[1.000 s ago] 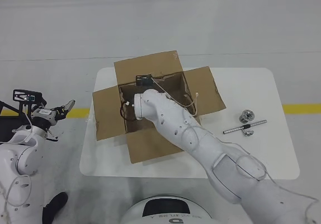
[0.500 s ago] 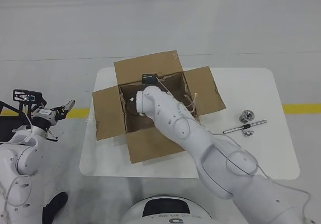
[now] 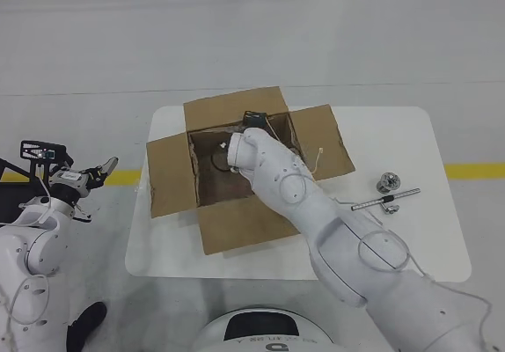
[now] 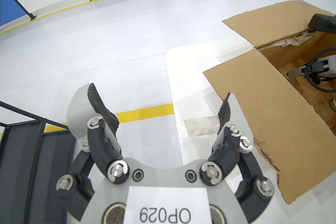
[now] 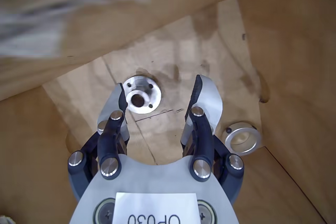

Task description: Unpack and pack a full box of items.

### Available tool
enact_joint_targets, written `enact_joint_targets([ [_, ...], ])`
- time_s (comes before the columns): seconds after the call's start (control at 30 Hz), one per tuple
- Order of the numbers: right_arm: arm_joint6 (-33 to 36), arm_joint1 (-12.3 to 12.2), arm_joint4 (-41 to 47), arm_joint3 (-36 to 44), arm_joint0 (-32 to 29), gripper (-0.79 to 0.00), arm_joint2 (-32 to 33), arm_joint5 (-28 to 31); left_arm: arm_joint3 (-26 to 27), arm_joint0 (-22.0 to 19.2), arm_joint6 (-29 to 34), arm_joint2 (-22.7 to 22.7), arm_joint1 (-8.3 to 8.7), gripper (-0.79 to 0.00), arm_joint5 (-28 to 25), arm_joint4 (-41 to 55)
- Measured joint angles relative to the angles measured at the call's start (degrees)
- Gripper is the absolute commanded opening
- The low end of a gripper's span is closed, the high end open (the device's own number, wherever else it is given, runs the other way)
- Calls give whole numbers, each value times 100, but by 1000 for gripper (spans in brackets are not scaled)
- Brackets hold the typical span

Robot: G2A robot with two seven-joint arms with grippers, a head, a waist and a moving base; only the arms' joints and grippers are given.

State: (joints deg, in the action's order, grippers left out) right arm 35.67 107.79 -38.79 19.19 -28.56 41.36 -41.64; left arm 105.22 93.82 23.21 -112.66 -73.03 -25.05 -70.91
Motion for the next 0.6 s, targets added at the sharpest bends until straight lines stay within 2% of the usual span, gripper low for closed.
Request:
enact_joint_targets([
  [0.3,249,-95,-525,769,-397,-289,-182,179,0,0,0,0,0,0,0,0],
  [0.43,317,-109,-719,1018,-545,-215,-250,240,0,0,0,0,0,0,0,0],
  [0.6,-147,-229,-935,1503,-795,-283,-109,214,0,0,0,0,0,0,0,0],
])
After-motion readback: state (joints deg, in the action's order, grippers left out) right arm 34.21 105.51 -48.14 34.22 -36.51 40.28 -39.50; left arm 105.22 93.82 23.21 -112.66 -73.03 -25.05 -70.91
